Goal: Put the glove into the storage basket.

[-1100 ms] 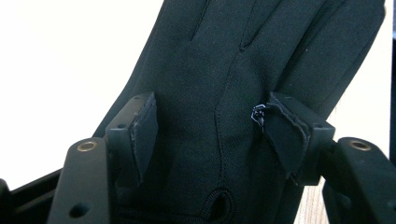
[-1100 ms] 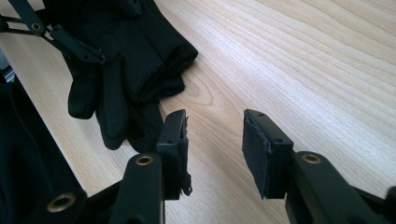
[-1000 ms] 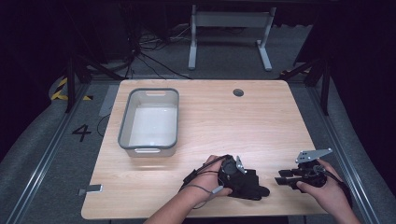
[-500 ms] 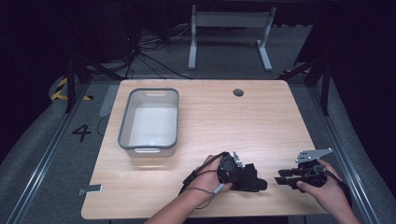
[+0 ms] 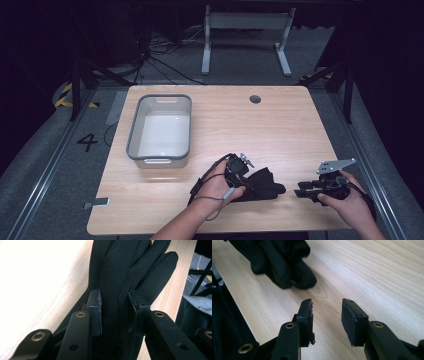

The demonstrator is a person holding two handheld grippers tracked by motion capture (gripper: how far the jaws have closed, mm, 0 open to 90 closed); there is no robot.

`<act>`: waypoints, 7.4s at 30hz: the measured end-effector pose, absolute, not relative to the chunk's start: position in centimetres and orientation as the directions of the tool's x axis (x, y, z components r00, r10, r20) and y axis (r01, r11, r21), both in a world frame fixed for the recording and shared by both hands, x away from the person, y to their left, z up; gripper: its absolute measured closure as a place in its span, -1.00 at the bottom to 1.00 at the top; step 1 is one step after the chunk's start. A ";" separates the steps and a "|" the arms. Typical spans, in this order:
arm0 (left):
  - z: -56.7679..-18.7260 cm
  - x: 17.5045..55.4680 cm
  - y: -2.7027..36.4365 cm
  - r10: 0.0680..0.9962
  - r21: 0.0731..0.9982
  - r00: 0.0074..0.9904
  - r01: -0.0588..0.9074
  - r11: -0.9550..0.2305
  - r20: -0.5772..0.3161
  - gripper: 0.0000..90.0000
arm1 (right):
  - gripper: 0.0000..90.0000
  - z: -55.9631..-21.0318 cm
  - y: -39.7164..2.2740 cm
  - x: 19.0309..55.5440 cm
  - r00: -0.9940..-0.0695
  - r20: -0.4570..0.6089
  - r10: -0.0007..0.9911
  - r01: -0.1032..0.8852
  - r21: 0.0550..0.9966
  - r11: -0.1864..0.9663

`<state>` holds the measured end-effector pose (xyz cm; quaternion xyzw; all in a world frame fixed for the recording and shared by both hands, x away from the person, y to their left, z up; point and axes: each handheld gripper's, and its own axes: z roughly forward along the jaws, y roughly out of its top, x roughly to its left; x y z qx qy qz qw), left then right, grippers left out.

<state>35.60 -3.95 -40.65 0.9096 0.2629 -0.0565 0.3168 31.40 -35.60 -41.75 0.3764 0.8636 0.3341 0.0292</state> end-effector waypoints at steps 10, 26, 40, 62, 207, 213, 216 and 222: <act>-38.6 35.7 -2.0 0.455 0.581 0.845 0.528 -0.619 -0.282 0.49 | 0.37 -42.0 -35.7 31.5 -0.710 0.204 0.674 0.637 0.594 0.492; -36.1 35.7 0.9 0.511 0.599 0.813 0.564 -0.568 -0.281 0.49 | 0.37 -42.8 -35.8 31.7 -0.700 0.198 0.686 0.648 0.579 0.495; -33.4 36.3 4.4 0.609 0.631 0.760 0.590 -0.503 -0.225 0.49 | 0.37 -43.0 -35.3 32.6 -0.704 0.190 0.685 0.645 0.575 0.503; -31.1 40.3 11.0 0.757 0.641 0.596 0.697 -0.321 -0.269 0.49 | 0.36 -43.0 -34.8 33.5 -0.710 0.200 0.676 0.641 0.582 0.501; -38.7 31.5 13.0 0.642 0.728 0.735 0.561 -0.394 -0.220 -0.16 | 0.23 -43.1 -35.7 34.3 -0.697 0.184 0.693 0.625 0.630 0.461; -40.5 31.6 12.9 0.629 0.704 0.740 0.578 -0.413 -0.238 -0.17 | 0.22 -43.4 -35.5 34.3 -0.704 0.181 0.687 0.620 0.629 0.469; -41.6 31.9 12.6 0.632 0.683 0.740 0.585 -0.437 -0.230 -0.17 | 0.22 -43.5 -35.5 34.3 -0.706 0.179 0.685 0.619 0.627 0.474; -43.7 32.6 12.0 0.633 0.647 0.735 0.609 -0.459 -0.243 -0.16 | 0.20 -43.7 -35.4 34.1 -0.711 0.167 0.684 0.610 0.629 0.481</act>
